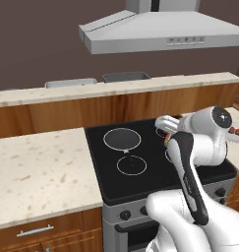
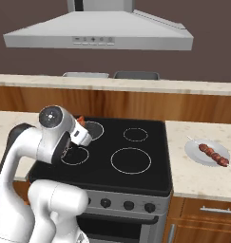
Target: Place the cold items (lime and sweet potato) from the fridge in one tupperware on the dining counter. Place the warm items (hot dog and kebab skewer) in the stove area in another tupperware.
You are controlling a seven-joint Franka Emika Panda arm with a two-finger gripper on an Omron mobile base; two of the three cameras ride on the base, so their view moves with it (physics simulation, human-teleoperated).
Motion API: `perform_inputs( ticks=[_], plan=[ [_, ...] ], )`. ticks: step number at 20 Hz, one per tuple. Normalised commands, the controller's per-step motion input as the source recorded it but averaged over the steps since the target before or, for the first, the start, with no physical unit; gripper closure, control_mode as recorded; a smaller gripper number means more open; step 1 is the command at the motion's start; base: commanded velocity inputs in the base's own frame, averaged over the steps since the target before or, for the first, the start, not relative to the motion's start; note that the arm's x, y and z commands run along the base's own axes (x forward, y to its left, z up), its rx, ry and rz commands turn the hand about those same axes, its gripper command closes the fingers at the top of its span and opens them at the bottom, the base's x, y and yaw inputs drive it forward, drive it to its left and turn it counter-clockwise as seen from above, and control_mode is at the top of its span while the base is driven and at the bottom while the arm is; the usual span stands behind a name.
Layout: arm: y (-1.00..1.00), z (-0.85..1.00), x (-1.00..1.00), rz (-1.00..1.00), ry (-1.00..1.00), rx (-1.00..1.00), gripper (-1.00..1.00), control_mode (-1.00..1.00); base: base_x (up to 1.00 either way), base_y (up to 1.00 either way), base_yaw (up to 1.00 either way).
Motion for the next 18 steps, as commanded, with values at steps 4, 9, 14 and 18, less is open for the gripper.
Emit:
perform_inputs(
  ticks=[4,9,14,18],
  plan=[
    [-0.2,0.69,-0.57,-0.01,0.0,0.06,1.0,-1.0,0.0,0.0,0.0],
    [-0.24,0.81,-0.53,-0.05,0.03,0.11,1.0,-1.0,0.0,0.0,0.0],
    [-0.21,0.59,-0.71,-0.08,0.11,0.1,1.0,-1.0,0.0,0.0,0.0],
    [-0.06,0.1,-0.89,-0.15,0.01,0.05,1.0,-1.0,0.0,0.0,0.0]
  ],
)
